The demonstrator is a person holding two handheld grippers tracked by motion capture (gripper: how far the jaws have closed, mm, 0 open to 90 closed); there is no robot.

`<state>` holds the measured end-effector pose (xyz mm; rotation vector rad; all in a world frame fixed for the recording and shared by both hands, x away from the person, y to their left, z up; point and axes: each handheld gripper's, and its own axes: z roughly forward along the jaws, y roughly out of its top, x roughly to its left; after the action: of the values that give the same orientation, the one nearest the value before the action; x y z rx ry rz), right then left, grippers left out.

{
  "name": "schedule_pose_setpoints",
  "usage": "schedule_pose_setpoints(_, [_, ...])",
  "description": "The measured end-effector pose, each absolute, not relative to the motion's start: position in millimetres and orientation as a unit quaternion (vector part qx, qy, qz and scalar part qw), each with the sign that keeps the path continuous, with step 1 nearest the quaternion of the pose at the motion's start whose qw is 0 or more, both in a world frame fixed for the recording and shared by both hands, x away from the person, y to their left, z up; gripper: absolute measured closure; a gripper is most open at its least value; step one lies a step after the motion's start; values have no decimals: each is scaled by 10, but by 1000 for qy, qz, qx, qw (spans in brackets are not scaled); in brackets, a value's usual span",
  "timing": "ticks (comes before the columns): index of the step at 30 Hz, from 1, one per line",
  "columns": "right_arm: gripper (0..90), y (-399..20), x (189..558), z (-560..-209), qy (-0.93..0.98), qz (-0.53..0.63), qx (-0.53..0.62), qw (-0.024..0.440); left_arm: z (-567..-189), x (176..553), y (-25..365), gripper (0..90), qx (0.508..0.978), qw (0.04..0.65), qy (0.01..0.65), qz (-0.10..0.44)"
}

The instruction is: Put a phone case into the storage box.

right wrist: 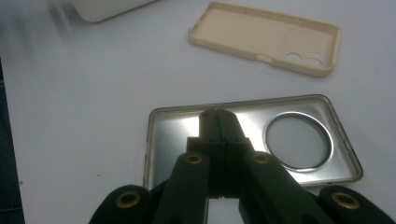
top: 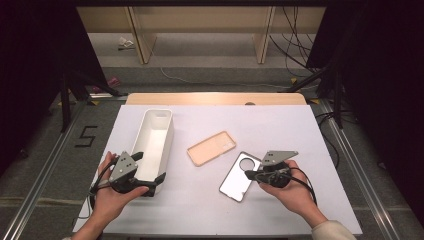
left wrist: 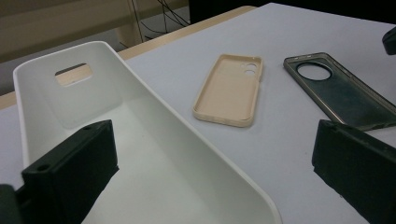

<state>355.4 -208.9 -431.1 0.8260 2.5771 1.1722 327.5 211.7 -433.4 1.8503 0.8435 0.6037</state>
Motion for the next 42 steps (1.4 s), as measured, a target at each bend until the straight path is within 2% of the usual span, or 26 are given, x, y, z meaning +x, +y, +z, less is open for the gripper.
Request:
schedule_pose_setpoints(7, [900,-1852,3636,-4386,890,352,276,87,-4335,3275,2118,0,761,490,347,247])
schedule_pose_setpoints(8, [900,-1817,3646,-4425,895,338,280,73,-4334,3273,2118,0,761,489,347,248])
schedule_pose_setpoints(42, [900,-1761,3727,-4595,923,238,299,34,-4336,3271,2111,0,763,488,345,247])
